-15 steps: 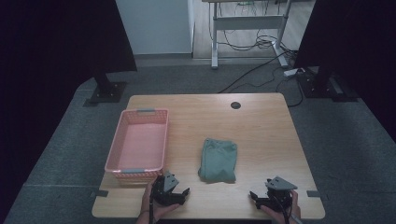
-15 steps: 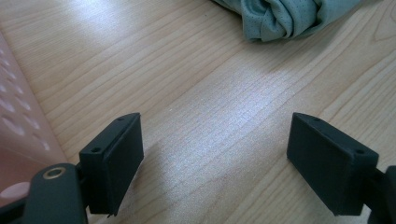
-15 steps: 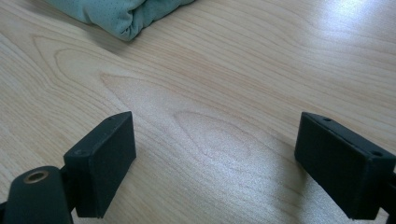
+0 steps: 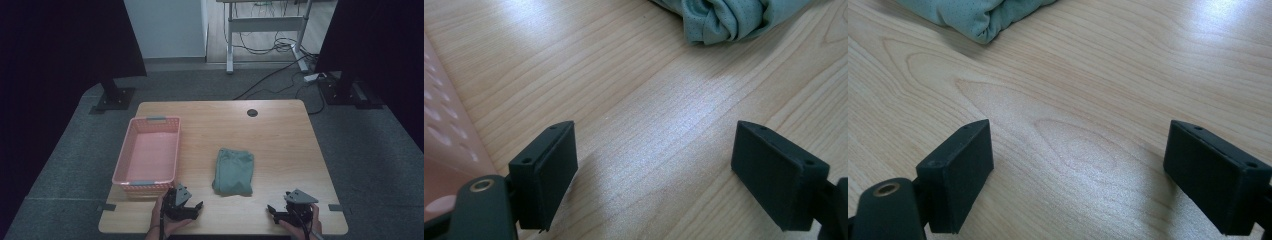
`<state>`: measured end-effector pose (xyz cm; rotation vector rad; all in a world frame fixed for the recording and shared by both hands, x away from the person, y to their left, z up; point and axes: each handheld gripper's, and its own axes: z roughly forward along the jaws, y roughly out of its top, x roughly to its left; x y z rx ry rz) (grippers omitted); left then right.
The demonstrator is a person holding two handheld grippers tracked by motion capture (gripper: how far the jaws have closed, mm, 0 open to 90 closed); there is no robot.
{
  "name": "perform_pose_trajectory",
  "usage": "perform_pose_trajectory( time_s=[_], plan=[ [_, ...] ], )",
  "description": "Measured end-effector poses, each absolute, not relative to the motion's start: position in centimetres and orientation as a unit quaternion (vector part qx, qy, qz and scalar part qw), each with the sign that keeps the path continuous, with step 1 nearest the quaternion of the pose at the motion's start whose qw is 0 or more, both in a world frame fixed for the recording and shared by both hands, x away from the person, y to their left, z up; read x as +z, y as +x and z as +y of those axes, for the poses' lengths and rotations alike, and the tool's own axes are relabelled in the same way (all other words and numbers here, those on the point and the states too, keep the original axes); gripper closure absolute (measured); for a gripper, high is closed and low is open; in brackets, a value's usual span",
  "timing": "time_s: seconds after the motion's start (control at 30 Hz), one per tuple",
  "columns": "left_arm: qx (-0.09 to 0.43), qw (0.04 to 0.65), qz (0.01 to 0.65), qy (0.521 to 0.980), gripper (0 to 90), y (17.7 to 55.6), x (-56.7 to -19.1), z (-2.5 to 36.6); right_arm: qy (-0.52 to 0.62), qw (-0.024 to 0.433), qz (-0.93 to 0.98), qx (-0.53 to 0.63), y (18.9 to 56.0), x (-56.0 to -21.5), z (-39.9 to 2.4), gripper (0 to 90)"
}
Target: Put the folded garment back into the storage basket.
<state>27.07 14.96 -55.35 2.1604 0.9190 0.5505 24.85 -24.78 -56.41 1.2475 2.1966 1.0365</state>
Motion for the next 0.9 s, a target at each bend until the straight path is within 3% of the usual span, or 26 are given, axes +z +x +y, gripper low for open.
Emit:
perform_pose_trajectory(
  time_s=[0.3, 0.9],
  plan=[
    [0.24, 0.35, 0.352, 0.834, 17.7, 26.7, -55.3, 14.6, 0.447, 0.204, 0.787, 0.372, 24.9, -56.4, -24.8, 12.1],
    [0.209, 0.386, 0.369, 0.819, 19.7, 26.5, -53.3, 14.6, 0.451, 0.207, 0.785, 0.372, 24.6, -56.4, -24.7, 12.1]
  ],
)
